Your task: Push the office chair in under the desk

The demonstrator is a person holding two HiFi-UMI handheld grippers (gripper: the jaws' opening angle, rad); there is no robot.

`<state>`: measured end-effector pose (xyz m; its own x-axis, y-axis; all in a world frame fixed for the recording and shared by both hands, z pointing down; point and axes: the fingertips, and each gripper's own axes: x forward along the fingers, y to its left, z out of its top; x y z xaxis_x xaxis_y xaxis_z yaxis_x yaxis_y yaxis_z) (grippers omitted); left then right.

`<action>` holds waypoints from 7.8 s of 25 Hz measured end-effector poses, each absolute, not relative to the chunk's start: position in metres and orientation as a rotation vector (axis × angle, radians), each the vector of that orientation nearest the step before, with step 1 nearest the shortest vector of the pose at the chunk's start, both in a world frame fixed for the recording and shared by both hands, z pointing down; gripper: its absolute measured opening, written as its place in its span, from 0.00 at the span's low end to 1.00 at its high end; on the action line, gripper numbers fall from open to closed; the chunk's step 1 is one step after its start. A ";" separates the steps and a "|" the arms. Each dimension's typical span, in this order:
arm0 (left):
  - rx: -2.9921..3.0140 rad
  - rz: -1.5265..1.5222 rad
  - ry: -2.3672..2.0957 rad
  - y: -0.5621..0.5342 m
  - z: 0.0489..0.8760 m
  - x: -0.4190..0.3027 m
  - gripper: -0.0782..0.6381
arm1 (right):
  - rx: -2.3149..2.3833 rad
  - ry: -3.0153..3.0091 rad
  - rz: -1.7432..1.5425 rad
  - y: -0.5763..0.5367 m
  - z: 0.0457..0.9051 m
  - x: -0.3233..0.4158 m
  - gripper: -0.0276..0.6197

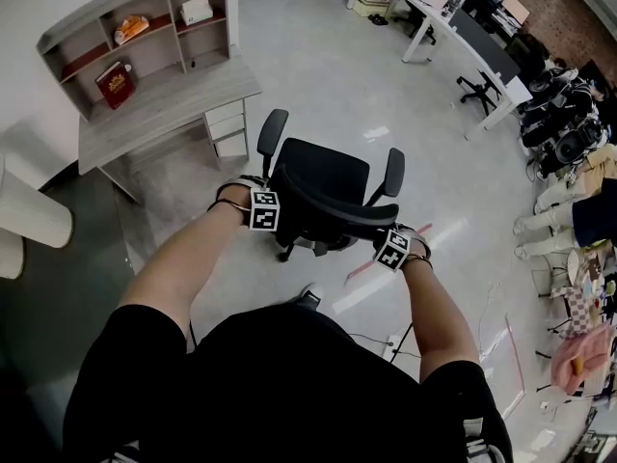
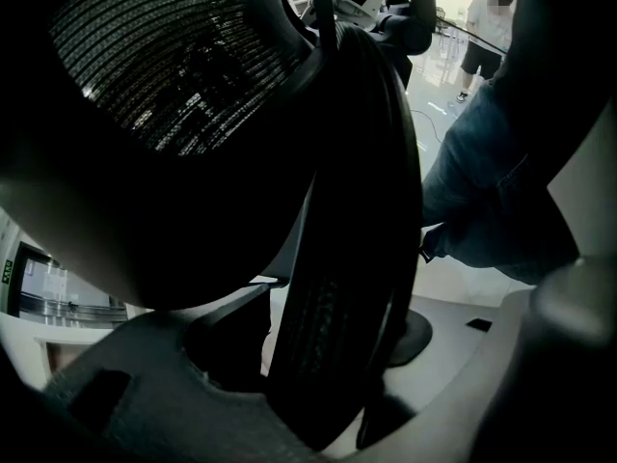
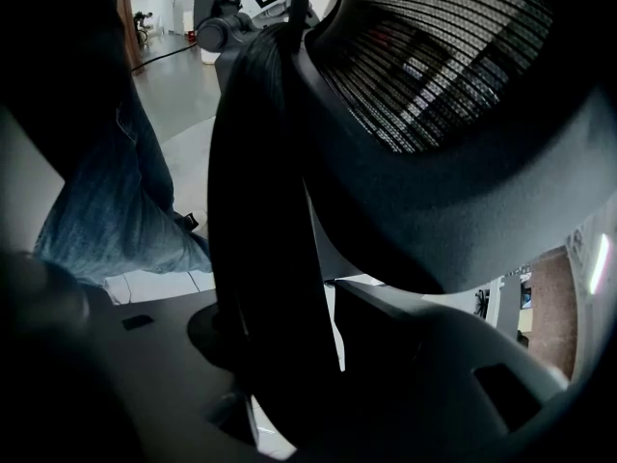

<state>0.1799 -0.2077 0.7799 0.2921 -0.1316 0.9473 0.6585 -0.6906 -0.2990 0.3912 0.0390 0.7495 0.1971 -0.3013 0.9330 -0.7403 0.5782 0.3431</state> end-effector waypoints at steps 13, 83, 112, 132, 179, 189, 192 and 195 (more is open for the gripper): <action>-1.909 -1.475 -0.423 -0.213 0.779 0.103 0.48 | 0.962 -1.412 0.336 0.022 0.749 0.324 0.36; -2.130 -1.982 0.267 -0.158 0.780 -0.329 0.48 | 0.415 -1.693 -0.201 -0.122 0.747 -0.002 0.34; -2.150 -1.898 0.250 -0.238 0.777 -0.362 0.47 | 0.452 -1.686 -0.182 -0.195 0.744 -0.041 0.34; -2.141 -1.934 0.242 -0.322 0.776 -0.377 0.47 | 0.432 -1.693 -0.181 -0.287 0.745 -0.055 0.34; -2.315 -1.899 0.459 -0.356 0.735 -0.405 0.59 | 0.725 -1.784 -0.076 -0.301 0.684 -0.037 0.50; -2.545 -1.586 0.808 -0.327 0.669 -0.414 0.59 | 0.953 -1.922 -0.039 -0.273 0.622 -0.031 0.35; -2.616 -1.463 0.895 -0.318 0.652 -0.405 0.59 | 1.068 -1.976 -0.051 -0.270 0.594 -0.030 0.30; -2.669 -1.322 0.995 -0.313 0.630 -0.393 0.59 | 1.182 -2.047 -0.021 -0.266 0.569 -0.031 0.26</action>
<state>-0.3931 -0.3129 0.6302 0.4446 -0.5391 0.7153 -0.5380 -0.7992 -0.2680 -0.0313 -0.2660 0.5689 -0.2841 -0.7479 0.5999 -0.7355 0.5714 0.3640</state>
